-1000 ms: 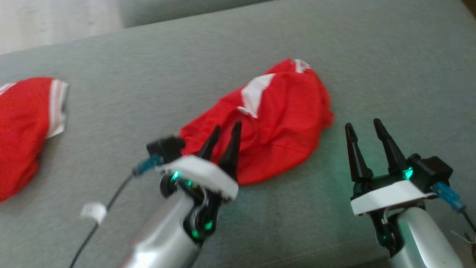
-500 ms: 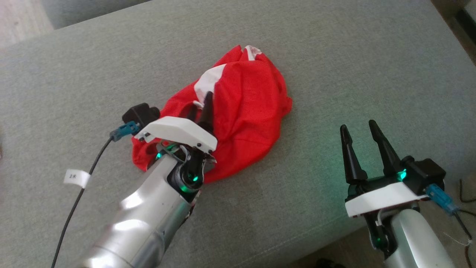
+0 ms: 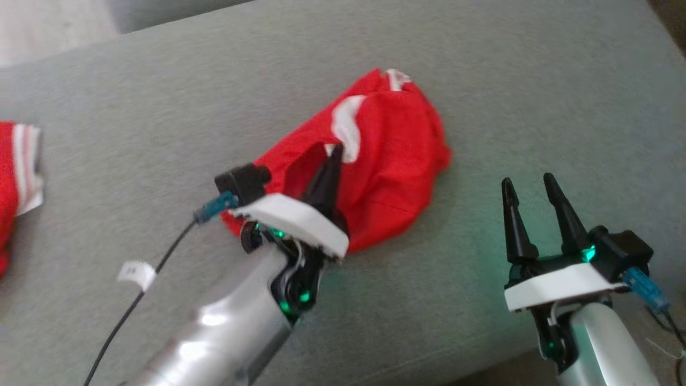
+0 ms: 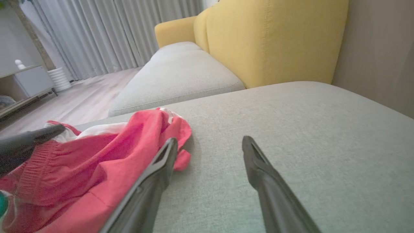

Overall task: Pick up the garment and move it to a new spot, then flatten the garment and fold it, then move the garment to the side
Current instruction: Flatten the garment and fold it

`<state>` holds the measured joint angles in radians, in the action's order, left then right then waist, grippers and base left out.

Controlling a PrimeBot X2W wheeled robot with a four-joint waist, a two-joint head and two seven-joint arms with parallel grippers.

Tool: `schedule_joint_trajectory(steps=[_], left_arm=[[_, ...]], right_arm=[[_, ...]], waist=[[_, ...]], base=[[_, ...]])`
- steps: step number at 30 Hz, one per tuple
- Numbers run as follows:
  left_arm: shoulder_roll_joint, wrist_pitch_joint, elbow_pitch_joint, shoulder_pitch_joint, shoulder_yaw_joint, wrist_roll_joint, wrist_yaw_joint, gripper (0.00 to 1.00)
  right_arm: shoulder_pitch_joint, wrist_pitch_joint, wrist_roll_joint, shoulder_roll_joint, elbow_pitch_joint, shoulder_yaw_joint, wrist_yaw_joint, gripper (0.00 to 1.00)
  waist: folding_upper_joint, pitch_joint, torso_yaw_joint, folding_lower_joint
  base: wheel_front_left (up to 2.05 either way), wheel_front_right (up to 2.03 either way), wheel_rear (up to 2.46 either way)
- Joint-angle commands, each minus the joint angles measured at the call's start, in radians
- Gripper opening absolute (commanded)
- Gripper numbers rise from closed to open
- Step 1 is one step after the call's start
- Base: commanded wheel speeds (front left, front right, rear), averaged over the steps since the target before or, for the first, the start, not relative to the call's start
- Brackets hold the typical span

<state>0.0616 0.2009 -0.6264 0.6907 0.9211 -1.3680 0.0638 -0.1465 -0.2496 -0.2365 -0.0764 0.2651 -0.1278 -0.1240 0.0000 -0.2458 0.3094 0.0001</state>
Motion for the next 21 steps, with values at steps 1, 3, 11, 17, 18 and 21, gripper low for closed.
schedule_joint_trajectory(steps=[1, 3, 11, 17, 18, 21], left_arm=[[0.046, 0.032, 0.091, -0.018, -0.007, 0.049, 0.004, 0.0], [0.066, 0.041, 0.132, -0.041, -0.009, 0.067, -0.004, 0.0], [0.277, 0.049, 0.524, -0.247, -0.013, 0.158, -0.139, 0.0], [0.428, 0.017, 0.709, -0.335, -0.021, 0.164, -0.215, 0.0], [0.463, 0.018, 0.731, -0.349, -0.029, 0.174, -0.237, 0.0], [0.499, 0.022, 0.747, -0.367, -0.042, 0.182, -0.257, 0.0]], right_arm=[[0.015, -0.012, 0.011, -0.008, -0.025, -0.008, -0.007, 1.0], [0.02, -0.012, 0.018, -0.011, -0.021, 0.0, -0.007, 1.0], [0.051, -0.012, 0.025, -0.022, 0.007, 0.054, -0.007, 1.0], [0.045, 0.001, -0.087, -0.064, 0.031, 0.034, -0.007, 1.0], [0.032, 0.031, -0.144, -0.117, 0.021, -0.001, -0.007, 1.0], [0.012, 0.084, -0.251, -0.221, -0.035, -0.095, -0.007, 1.0]], waist=[[0.0, 0.026, -0.068, -0.0001], [0.0, 0.032, -0.089, -0.0001], [0.0, 0.074, -0.283, -0.0001], [0.0, 0.085, -0.389, -0.0001], [0.0, 0.081, -0.412, -0.0001], [0.0, 0.073, -0.435, -0.0001]], base=[[0.0, 0.0, 0.0], [0.0, 0.0, 0.0], [0.0, 0.0, 0.0], [0.0, 0.0, 0.0], [0.0, 0.0, 0.0], [0.0, 0.0, 0.0]])
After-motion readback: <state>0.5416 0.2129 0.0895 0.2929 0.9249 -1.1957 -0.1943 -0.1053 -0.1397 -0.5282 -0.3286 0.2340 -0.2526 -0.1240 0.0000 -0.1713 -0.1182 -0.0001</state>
